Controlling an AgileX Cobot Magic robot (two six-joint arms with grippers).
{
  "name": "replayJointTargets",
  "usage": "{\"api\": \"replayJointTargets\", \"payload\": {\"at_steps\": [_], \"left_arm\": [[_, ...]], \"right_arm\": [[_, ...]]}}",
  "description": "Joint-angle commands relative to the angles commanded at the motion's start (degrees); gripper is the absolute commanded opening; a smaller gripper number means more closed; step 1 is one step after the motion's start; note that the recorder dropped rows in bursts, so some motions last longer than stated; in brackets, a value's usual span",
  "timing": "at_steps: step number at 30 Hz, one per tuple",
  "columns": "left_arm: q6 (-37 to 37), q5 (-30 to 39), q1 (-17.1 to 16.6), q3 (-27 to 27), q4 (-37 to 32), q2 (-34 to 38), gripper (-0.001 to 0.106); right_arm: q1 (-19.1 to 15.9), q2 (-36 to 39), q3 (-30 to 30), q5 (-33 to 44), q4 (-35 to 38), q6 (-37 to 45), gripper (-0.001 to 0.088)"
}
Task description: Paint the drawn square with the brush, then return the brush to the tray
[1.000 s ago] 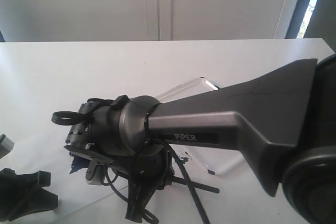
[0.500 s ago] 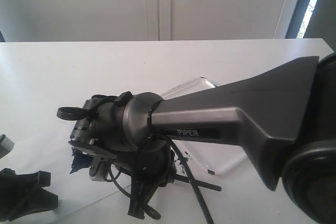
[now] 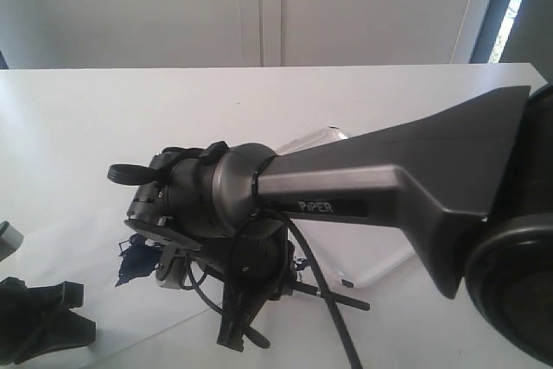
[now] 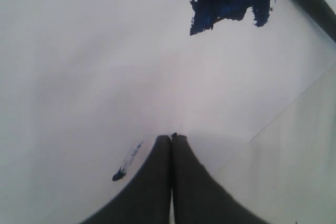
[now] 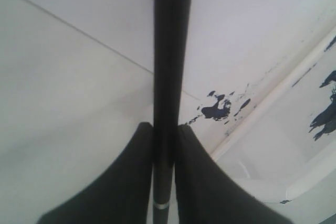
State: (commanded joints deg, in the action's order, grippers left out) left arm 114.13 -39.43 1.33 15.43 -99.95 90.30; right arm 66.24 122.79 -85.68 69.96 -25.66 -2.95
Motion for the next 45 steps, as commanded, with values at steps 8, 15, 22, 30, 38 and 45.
{"api": "replayJointTargets", "payload": {"at_steps": [8,15,22,30,38,45], "left_arm": [[0.0,0.0,0.0,0.0,0.0,0.0,0.0],[0.0,0.0,0.0,0.0,0.0,0.0,0.0],[0.0,0.0,0.0,0.0,0.0,0.0,0.0],[0.0,0.0,0.0,0.0,0.0,0.0,0.0],[0.0,0.0,0.0,0.0,0.0,0.0,0.0],[0.0,0.0,0.0,0.0,0.0,0.0,0.0]], "right_arm": [[-0.3,0.0,3.6,0.0,-1.5,0.0,0.0],[-1.3,-1.5,3.8,0.0,-1.6,0.0,0.0],[-2.7,-3.4,4.4,0.0,-1.3,0.0,0.0],[-2.8,-3.4,7.8,0.0,-1.2,0.3,0.0],[-2.9,-3.4,8.1,0.0,-2.8,0.2,0.0],[-2.9,-3.9,8.2,0.0,-4.0,0.2,0.0]]}}
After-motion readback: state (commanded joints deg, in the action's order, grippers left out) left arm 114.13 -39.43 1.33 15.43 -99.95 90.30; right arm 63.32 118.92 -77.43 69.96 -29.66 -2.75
